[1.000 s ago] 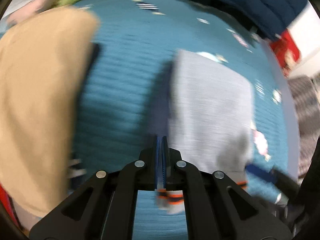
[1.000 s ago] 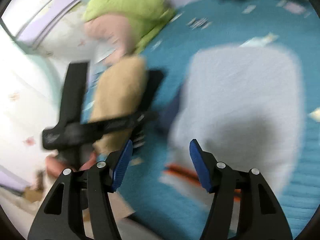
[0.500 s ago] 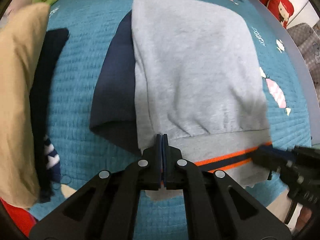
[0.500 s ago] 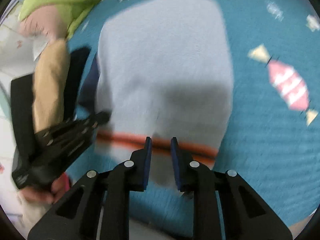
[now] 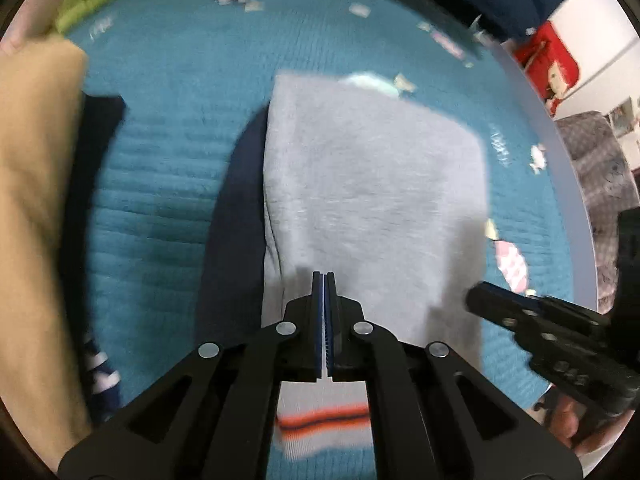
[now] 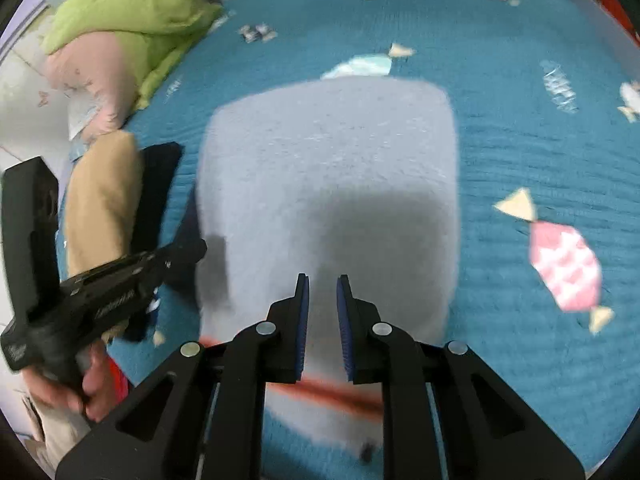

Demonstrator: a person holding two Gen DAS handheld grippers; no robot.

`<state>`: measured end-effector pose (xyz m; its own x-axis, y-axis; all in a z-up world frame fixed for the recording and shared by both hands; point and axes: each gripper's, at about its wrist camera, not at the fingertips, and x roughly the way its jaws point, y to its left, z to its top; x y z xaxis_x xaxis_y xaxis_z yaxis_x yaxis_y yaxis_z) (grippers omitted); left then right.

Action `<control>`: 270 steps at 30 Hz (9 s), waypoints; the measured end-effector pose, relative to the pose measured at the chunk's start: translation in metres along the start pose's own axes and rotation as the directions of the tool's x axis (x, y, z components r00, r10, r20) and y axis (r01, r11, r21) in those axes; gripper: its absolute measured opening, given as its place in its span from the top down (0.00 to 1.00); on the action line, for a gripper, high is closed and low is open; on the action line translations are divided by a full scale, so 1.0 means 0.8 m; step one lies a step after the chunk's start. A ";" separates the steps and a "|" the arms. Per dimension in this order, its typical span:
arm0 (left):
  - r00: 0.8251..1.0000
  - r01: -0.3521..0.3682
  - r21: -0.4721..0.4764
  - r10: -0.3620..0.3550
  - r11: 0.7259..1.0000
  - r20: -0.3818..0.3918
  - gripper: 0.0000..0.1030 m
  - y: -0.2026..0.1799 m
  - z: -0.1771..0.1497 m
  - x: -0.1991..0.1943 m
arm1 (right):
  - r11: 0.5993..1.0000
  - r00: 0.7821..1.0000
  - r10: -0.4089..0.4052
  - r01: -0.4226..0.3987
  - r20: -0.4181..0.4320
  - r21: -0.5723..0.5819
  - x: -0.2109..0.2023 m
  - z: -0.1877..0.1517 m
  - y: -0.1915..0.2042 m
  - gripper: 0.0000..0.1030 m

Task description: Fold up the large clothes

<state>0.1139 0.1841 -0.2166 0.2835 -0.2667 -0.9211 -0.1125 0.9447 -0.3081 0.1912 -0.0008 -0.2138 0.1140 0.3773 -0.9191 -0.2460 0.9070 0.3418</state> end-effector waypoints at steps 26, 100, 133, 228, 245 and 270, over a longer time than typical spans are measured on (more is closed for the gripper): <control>0.999 -0.033 -0.096 0.032 0.995 -0.012 0.98 -0.012 0.143 0.056 | 0.990 1.000 0.010 -0.010 0.003 0.143 0.024 0.151 -0.062 0.96; 0.948 0.307 -0.068 -0.312 0.949 -0.070 0.57 0.033 0.032 0.040 | 0.897 0.894 0.423 -0.437 0.147 0.072 -0.012 -0.001 -0.081 0.66; 0.926 0.229 0.051 -0.234 0.972 0.297 0.57 0.146 -0.005 -0.331 | 0.798 0.747 0.602 -0.548 0.282 -0.252 -0.164 -0.006 0.200 0.65; 0.944 -0.173 -0.365 0.259 0.915 0.202 0.97 0.276 -0.129 -0.237 | 0.812 0.959 0.263 -0.281 -0.109 -0.511 0.001 -0.082 0.399 0.94; 0.928 -0.247 -0.358 0.326 0.901 0.180 0.98 0.267 -0.129 -0.218 | 0.823 0.950 0.283 -0.312 -0.132 -0.474 0.012 -0.084 0.387 0.97; 0.852 -0.296 -0.364 0.416 0.883 0.317 0.14 0.102 -0.139 -0.258 | 0.933 0.915 0.175 -0.036 0.363 -0.359 -0.118 -0.123 0.225 0.13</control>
<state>-0.0594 0.2951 -0.0780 0.4969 0.2266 -0.8377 -0.5298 0.8438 -0.0860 0.0414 0.1082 -0.0853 0.4109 0.5718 -0.7101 -0.5788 0.7654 0.2814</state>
